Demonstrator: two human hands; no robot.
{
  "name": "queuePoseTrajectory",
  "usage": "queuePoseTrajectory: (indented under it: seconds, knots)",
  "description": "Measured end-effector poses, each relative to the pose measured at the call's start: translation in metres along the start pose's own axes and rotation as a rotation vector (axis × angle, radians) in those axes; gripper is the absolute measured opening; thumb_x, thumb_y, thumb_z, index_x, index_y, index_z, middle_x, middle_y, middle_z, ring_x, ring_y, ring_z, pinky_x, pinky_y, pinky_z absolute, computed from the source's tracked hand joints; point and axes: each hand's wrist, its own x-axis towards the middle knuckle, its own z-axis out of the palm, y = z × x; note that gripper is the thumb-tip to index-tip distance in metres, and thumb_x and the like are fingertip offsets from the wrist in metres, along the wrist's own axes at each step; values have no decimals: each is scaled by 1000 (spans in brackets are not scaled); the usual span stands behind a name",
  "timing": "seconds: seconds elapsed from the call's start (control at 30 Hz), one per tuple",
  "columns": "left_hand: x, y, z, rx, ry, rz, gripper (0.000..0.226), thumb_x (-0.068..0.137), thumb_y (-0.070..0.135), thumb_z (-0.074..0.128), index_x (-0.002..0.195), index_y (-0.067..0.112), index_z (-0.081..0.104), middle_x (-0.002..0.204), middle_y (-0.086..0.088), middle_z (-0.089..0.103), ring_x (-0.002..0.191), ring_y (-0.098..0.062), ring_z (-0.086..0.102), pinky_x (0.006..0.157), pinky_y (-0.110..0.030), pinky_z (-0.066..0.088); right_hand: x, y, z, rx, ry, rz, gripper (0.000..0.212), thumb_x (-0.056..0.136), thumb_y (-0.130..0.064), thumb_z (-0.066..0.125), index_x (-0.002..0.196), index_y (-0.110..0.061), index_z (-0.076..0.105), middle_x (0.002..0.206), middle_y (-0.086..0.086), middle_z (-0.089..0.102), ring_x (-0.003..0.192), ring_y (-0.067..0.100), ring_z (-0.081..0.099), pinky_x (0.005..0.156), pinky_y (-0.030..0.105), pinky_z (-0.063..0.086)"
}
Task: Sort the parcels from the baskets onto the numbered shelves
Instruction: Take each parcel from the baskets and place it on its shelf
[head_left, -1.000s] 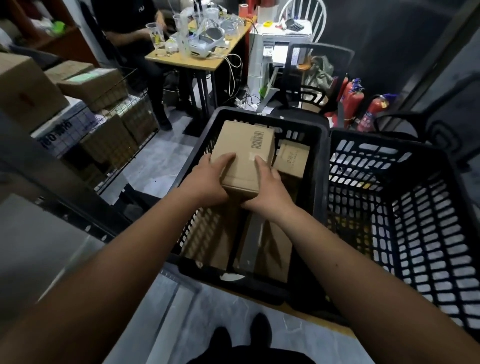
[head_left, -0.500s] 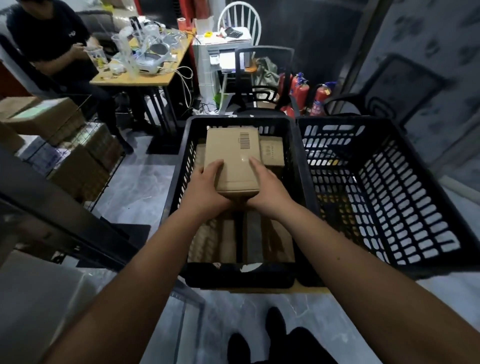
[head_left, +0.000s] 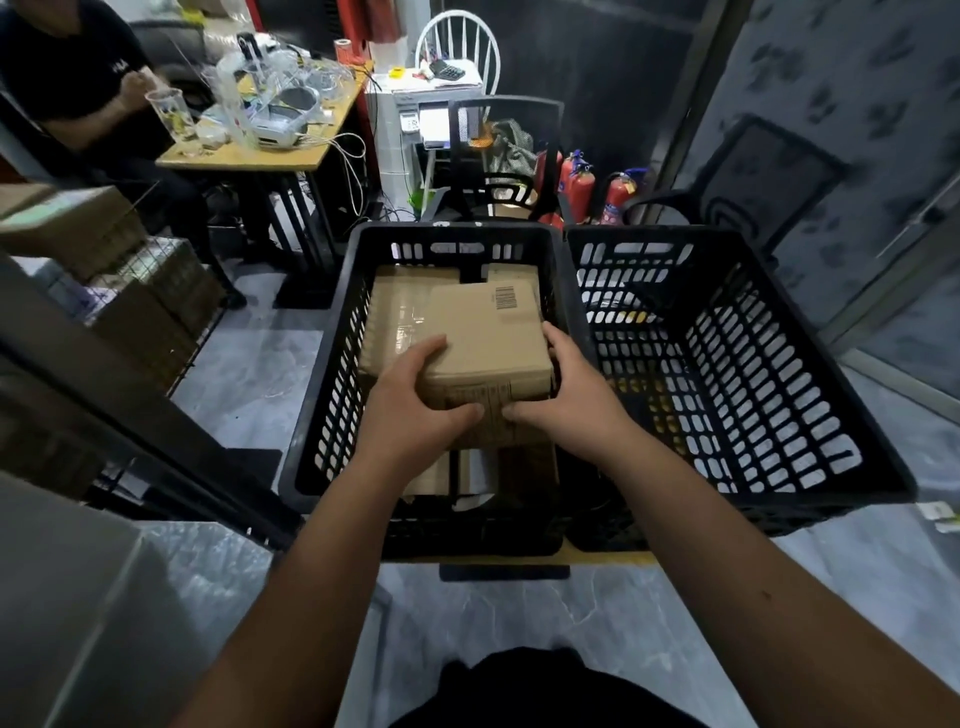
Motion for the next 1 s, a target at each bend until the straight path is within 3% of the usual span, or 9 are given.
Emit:
queuePoseTrajectory:
  seconds: [0.13, 0.27, 0.43, 0.53, 0.6, 0.7, 0.8, 0.9, 1.0]
  knots:
    - [-8, 4, 3, -89, 55, -11, 88, 73, 30, 93, 148, 42, 49, 141, 12, 53, 128, -14, 55, 101, -41, 58, -4, 0, -3, 50, 14, -1, 109, 80, -26, 89, 166, -34, 22, 150, -13, 47, 129, 7, 47, 89, 20, 46]
    - [-9, 20, 2, -166, 127, -22, 94, 76, 30, 92, 154, 39, 41, 136, 12, 56, 123, -9, 58, 91, -32, 59, -2, -10, -8, 124, 11, 32, 99, 83, -33, 87, 163, -30, 30, 137, -16, 53, 122, 7, 53, 94, 25, 49]
    - [-9, 41, 6, -253, 198, -61, 84, 79, 39, 90, 150, 39, 45, 129, 16, 60, 110, -1, 64, 83, -34, 63, 2, -19, -15, 226, 34, 16, 43, 86, -36, 83, 126, -32, 69, 112, -14, 75, 105, 7, 71, 95, 39, 60]
    - [-5, 52, 7, -301, 180, -144, 66, 82, 44, 87, 138, 40, 53, 117, 16, 68, 99, -3, 72, 77, -32, 65, 2, -20, -23, 222, 53, 44, 31, 90, -48, 78, 116, -31, 75, 103, -15, 78, 98, 5, 74, 92, 36, 61]
    - [0, 55, 8, -316, 92, -223, 53, 85, 46, 83, 131, 41, 57, 114, 14, 70, 98, -12, 75, 75, -42, 66, 4, -18, -26, 178, 53, 82, 30, 92, -55, 72, 110, -32, 75, 100, -15, 78, 97, 7, 73, 88, 33, 59]
    - [6, 52, 13, -297, 3, -295, 48, 86, 44, 81, 129, 37, 61, 114, 10, 73, 98, -20, 76, 76, -50, 66, 8, -14, -24, 122, 14, 173, 38, 92, -61, 69, 116, -32, 71, 105, -15, 73, 96, 8, 68, 76, 32, 55]
    - [9, 47, 16, -341, 43, -335, 50, 91, 43, 78, 136, 32, 60, 118, 7, 73, 97, -18, 75, 69, -38, 64, 15, -3, -18, 152, -34, 159, 63, 84, -61, 76, 136, -29, 61, 121, -13, 69, 112, 12, 66, 96, 41, 57]
    - [13, 42, 16, -358, 52, -332, 59, 92, 42, 77, 146, 33, 55, 124, 2, 69, 96, -22, 75, 60, -32, 62, 23, 5, -15, 125, -81, 153, 113, 61, -70, 85, 156, -29, 39, 141, -11, 61, 130, 16, 58, 110, 47, 50]
    - [11, 32, 18, -363, -18, -281, 72, 89, 34, 80, 153, 35, 46, 132, 2, 66, 106, -21, 71, 64, -28, 62, 30, 15, -13, 115, -100, 121, 122, 55, -60, 93, 158, -32, 33, 143, -13, 59, 133, 15, 55, 113, 47, 48]
